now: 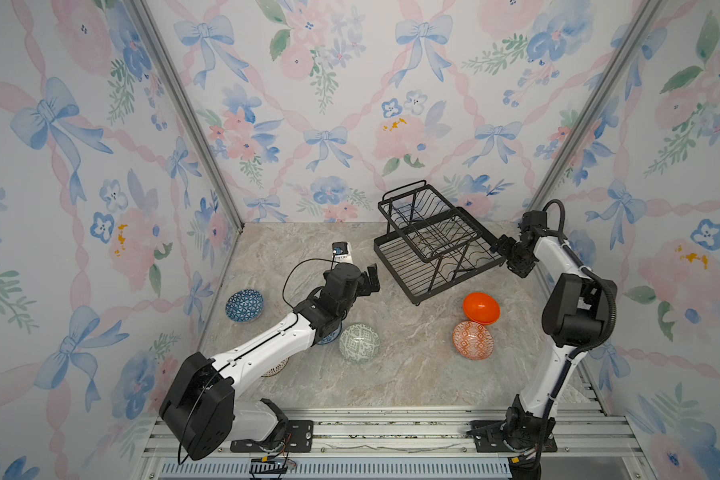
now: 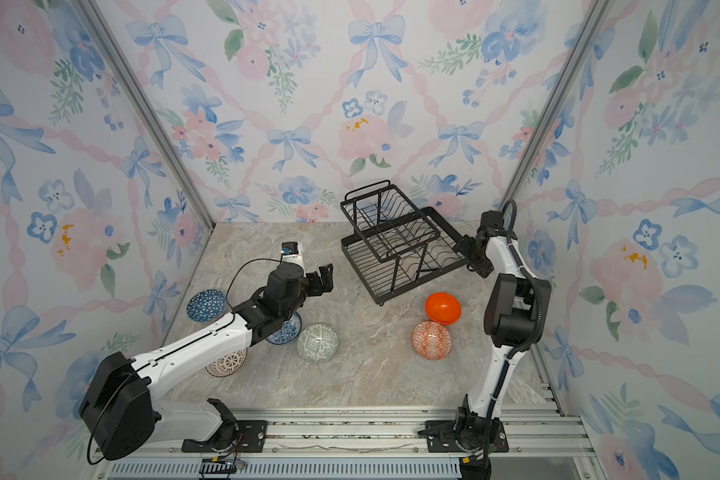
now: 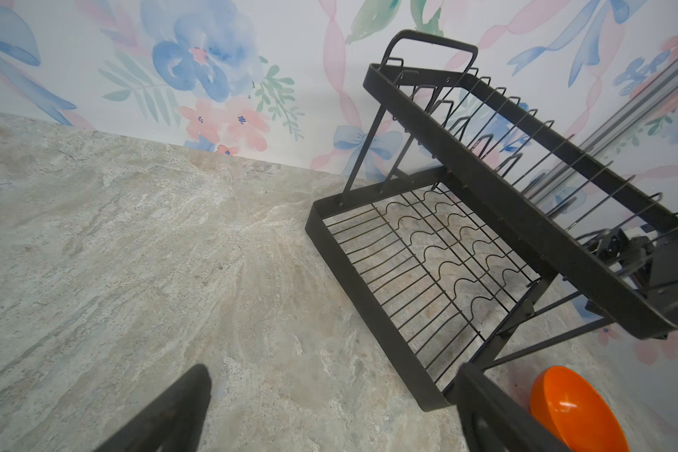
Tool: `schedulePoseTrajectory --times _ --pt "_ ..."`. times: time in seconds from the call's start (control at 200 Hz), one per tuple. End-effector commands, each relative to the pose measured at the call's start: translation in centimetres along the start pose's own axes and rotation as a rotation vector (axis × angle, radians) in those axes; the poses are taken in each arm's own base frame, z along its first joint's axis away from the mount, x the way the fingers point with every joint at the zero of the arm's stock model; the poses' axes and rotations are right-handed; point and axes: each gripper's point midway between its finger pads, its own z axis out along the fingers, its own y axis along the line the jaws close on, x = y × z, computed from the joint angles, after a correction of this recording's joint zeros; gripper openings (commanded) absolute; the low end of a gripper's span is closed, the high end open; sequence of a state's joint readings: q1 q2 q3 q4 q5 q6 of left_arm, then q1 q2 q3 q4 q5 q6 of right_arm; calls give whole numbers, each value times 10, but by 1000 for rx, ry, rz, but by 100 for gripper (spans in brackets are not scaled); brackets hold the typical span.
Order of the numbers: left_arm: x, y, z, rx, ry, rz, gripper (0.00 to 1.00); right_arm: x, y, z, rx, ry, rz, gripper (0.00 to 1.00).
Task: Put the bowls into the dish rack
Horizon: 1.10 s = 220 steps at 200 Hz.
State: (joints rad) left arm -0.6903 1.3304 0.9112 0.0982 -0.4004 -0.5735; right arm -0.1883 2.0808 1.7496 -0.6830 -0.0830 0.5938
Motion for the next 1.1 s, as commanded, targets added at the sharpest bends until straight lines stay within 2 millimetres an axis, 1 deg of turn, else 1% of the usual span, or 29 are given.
schedulePoseTrajectory --times 0.0,0.07,0.12,0.16,0.225,0.33,0.345,0.395,0.525,0.67,0.755,0.92,1.095 --pt "-6 5 -13 -30 -29 -30 98 8 6 11 -17 79 10 91" --pt "-5 10 -18 -42 -38 -31 98 13 7 19 -14 110 10 88" --pt "-5 14 -22 -53 -41 -30 98 17 7 24 -11 124 12 82" --pt "-6 18 -25 -65 -46 -30 98 21 7 27 -10 131 13 78" --pt "-7 21 -30 -73 -53 -30 98 25 9 31 -14 134 18 76" --pt "-4 28 -36 -84 -58 -31 98 37 17 39 -31 160 1 68" --pt "-4 29 -37 -84 -59 -31 98 39 17 40 -26 165 25 67" --pt "-3 32 -39 -89 -62 -32 98 46 22 41 -23 180 23 63" --pt "-3 36 -42 -99 -67 -22 98 62 30 37 -11 189 11 54" --pt "-4 36 -46 -96 -71 -9 98 82 30 29 11 193 39 42" --pt "-1 39 -47 -99 -68 -8 98 99 30 26 10 217 82 34" --pt "1 43 -52 -94 -71 -10 98 123 43 16 -31 230 123 34" --pt "-3 43 -55 -89 -81 13 98 136 64 8 -66 256 90 35"
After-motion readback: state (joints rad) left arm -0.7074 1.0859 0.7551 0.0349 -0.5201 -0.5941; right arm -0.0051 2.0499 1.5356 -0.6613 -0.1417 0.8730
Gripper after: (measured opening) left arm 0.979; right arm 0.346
